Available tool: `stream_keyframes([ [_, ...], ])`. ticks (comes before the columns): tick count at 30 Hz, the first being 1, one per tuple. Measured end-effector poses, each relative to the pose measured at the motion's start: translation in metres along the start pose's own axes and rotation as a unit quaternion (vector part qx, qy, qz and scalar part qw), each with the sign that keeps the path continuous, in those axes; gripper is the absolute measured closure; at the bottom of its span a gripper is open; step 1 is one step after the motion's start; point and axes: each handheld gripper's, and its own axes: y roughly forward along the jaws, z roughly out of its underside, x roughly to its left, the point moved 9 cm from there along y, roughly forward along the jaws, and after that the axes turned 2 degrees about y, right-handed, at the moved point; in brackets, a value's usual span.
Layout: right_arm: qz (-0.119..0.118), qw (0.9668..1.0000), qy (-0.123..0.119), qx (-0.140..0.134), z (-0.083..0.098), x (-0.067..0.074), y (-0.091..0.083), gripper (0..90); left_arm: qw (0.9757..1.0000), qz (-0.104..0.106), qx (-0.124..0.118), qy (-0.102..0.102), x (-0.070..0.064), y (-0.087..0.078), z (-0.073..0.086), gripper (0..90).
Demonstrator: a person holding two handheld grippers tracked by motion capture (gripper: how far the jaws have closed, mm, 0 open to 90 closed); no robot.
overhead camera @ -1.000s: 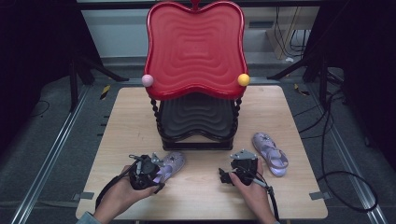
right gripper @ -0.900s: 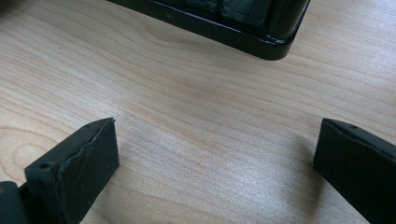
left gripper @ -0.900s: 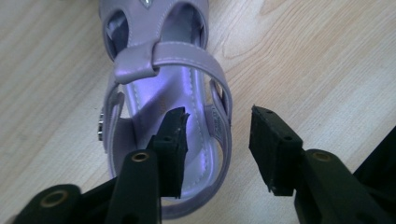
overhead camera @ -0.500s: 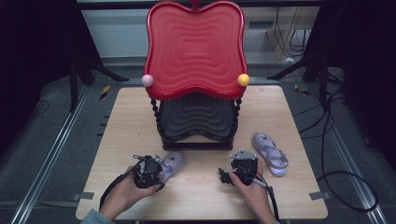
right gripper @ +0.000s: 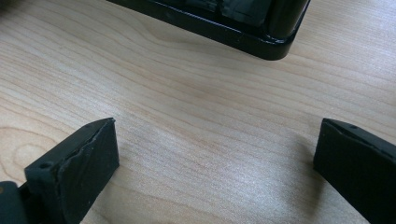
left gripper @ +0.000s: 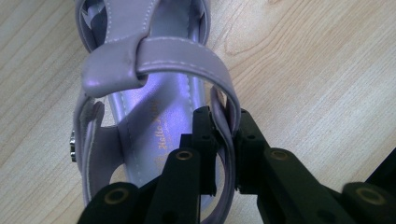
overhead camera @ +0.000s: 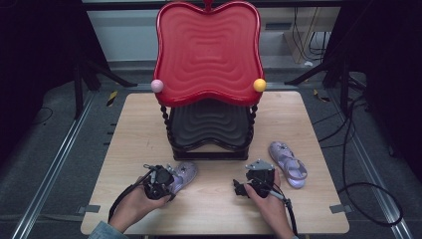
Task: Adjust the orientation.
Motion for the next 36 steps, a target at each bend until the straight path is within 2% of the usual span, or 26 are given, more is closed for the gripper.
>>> stream_keyframes([
  [3,0.000,1.0000,0.000,0.000,0.000,0.000,0.000,0.4,1.0000,-0.001,0.001,0.001,0.001,-0.001,0.000,84.3],
  [6,0.000,1.0000,0.000,0.000,0.000,0.000,0.000,0.4,1.0000,0.003,-0.007,-0.006,0.003,-0.003,-0.001,85.1],
  [12,0.000,1.0000,0.000,0.000,0.000,0.000,0.000,0.5,0.9987,0.031,-0.032,-0.027,0.009,-0.011,-0.001,86.2],
  [14,0.000,1.0000,0.000,0.000,0.000,0.000,0.000,0.4,0.9982,0.034,-0.039,-0.030,0.011,-0.014,0.000,86.3],
  [15,0.000,1.0000,0.000,0.000,0.000,0.000,0.000,0.4,0.9972,0.042,-0.050,-0.036,0.012,-0.017,-0.001,86.4],
  [19,0.000,1.0000,0.000,0.000,0.000,0.000,0.000,0.4,0.9959,0.055,-0.062,-0.037,0.010,-0.022,-0.002,86.4],
  [20,0.000,1.0000,0.000,0.000,0.000,0.000,0.000,0.4,0.9953,0.057,-0.070,-0.035,0.008,-0.026,-0.003,86.4],
  [25,0.000,1.0000,0.000,0.000,0.000,0.000,0.000,0.4,0.9941,0.064,-0.083,-0.029,0.004,-0.032,-0.007,86.4],
  [30,0.000,1.0000,0.000,0.000,0.000,0.000,0.000,0.4,0.9906,0.080,-0.107,-0.030,-0.001,-0.037,-0.016,86.4],
  [32,0.000,1.0000,0.000,0.000,0.000,0.000,0.000,0.4,0.9899,0.082,-0.112,-0.030,-0.002,-0.038,-0.017,86.4],
  [33,0.000,1.0000,0.000,0.000,0.000,0.000,0.000,0.4,0.9883,0.086,-0.123,-0.029,-0.004,-0.040,-0.020,86.4],
  [34,0.000,1.0000,0.000,0.000,0.000,0.000,0.000,0.4,0.9883,0.086,-0.123,-0.029,-0.004,-0.040,-0.020,86.3],
  [36,0.000,1.0000,0.000,0.000,0.000,0.000,0.000,0.4,0.9857,0.094,-0.137,-0.029,-0.008,-0.044,-0.024,86.4],
])
